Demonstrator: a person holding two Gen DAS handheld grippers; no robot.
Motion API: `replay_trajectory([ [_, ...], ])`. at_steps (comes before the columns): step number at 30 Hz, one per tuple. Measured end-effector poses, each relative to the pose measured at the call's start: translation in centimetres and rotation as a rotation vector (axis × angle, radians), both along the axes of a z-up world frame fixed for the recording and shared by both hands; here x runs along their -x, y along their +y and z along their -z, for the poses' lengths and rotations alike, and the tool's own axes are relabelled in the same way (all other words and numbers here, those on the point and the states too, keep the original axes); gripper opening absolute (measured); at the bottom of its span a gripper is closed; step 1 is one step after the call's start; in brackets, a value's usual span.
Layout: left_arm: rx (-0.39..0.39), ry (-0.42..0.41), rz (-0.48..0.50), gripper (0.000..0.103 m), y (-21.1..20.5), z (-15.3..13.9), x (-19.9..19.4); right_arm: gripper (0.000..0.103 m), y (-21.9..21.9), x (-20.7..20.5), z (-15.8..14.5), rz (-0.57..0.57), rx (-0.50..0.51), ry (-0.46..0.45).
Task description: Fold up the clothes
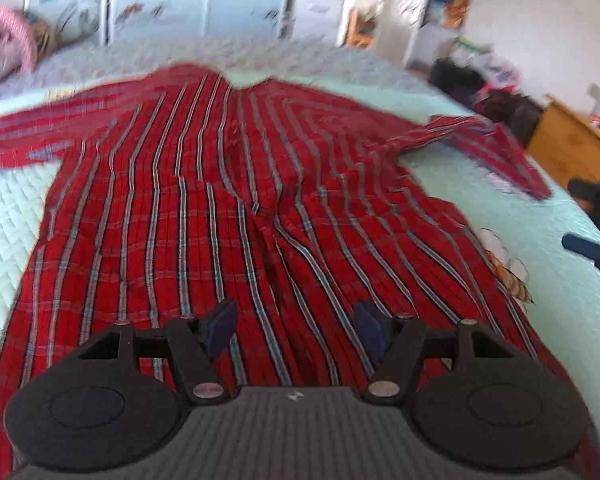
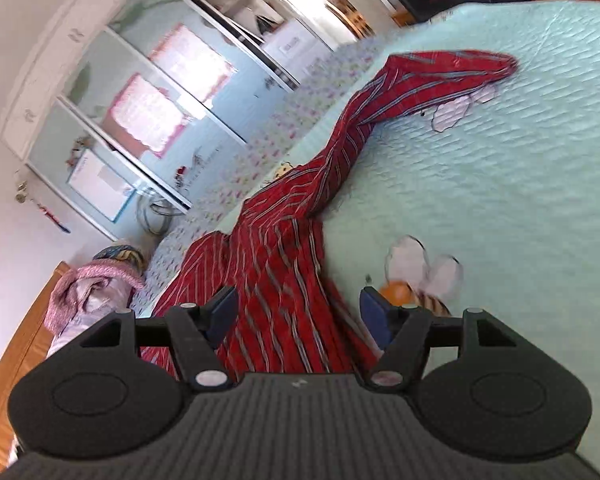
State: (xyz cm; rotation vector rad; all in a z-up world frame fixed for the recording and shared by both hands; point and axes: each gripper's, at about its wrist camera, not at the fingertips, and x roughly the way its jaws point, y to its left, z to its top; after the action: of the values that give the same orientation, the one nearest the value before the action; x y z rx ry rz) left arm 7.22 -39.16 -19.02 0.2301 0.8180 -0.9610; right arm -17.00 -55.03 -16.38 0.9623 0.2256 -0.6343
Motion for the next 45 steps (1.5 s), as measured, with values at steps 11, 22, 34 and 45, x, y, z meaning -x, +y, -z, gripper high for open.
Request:
replay_trajectory([
  [11, -0.228, 0.174, -0.113, 0.067, -2.5, -0.1, -2.3, 0.068, -15.5, -16.1, -6.5, -0.330, 0.126, 0.184],
  [22, -0.289, 0.256, -0.233, 0.067, -3.0, 0.1, -2.4, 0.068, -31.5, -32.3, 0.2, -0.469, 0.046, 0.356],
  [34, -0.321, 0.309, -0.246, 0.067, -4.6, 1.5, -4.0, 0.068, -35.8, -36.5, 5.2, -0.810, 0.095, 0.489],
  [45, -0.345, 0.319, -0.246, 0.069, -5.2, 1.2, -4.7, 0.003, -35.9, -37.8, 3.6, -0.779, 0.199, 0.506],
])
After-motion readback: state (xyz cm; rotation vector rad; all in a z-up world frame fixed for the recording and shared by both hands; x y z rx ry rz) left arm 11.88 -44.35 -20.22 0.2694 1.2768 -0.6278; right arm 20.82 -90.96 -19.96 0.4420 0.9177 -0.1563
